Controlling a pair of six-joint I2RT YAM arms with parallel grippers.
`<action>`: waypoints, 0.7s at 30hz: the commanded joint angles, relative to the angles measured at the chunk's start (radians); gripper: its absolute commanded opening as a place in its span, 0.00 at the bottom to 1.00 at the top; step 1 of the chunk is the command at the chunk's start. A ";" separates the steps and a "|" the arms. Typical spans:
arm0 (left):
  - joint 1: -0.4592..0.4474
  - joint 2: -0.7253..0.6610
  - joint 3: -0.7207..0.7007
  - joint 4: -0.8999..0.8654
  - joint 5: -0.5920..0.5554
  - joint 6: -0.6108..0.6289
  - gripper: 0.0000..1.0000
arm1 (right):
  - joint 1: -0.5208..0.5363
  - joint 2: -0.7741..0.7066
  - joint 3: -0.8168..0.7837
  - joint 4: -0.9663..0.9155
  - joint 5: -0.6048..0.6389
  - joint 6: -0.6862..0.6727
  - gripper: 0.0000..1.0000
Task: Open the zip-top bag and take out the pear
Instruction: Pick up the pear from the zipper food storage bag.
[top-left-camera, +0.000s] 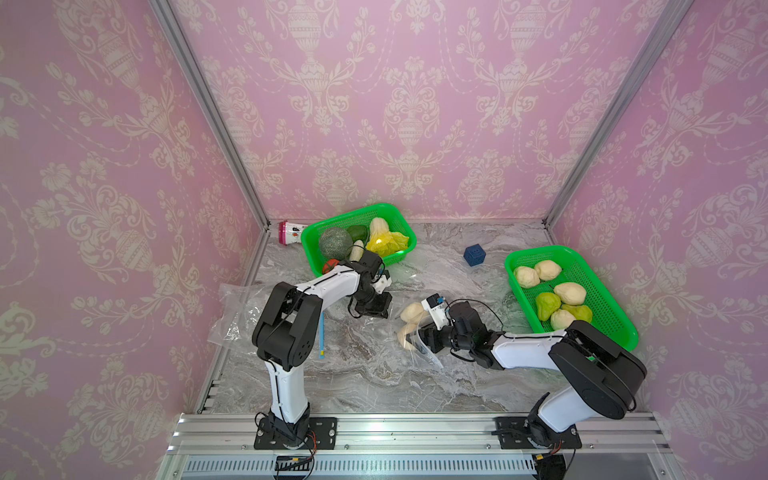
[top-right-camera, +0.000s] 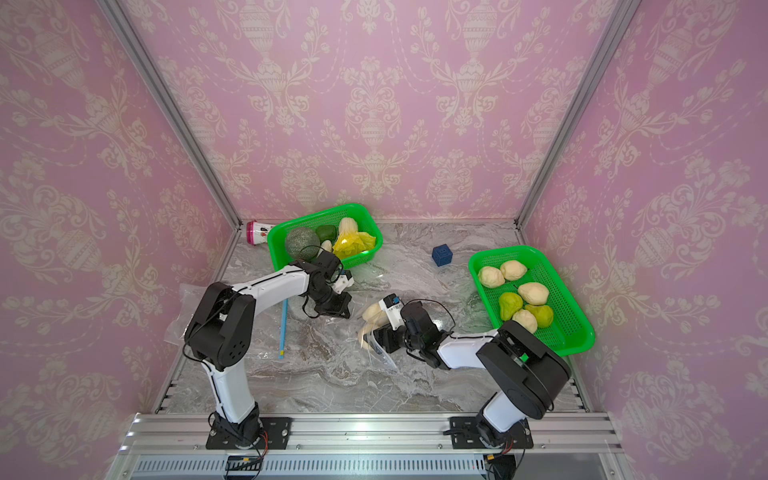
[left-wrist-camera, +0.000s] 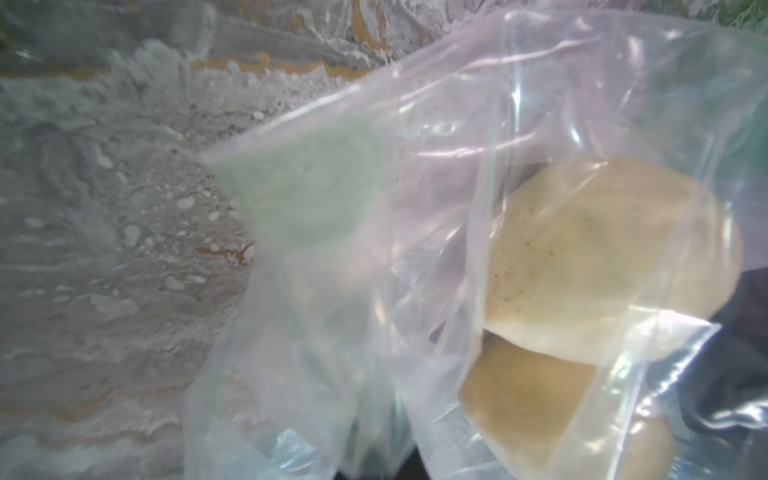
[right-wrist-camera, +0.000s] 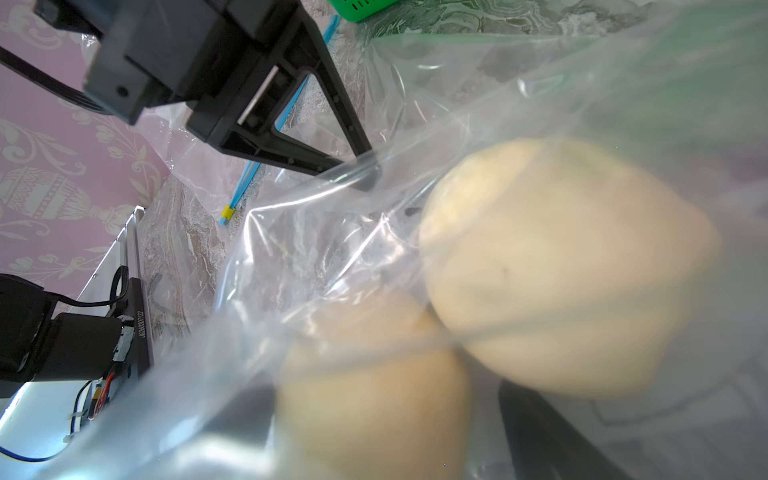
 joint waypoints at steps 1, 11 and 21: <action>0.005 0.018 0.018 -0.021 -0.005 0.023 0.00 | 0.043 0.051 0.072 -0.104 0.074 -0.055 0.88; 0.005 0.018 0.018 -0.021 -0.014 0.025 0.00 | 0.018 -0.064 0.019 -0.090 0.155 0.004 0.77; 0.015 0.008 0.012 -0.028 -0.088 0.015 0.00 | -0.220 -0.476 -0.088 -0.387 0.077 0.048 0.69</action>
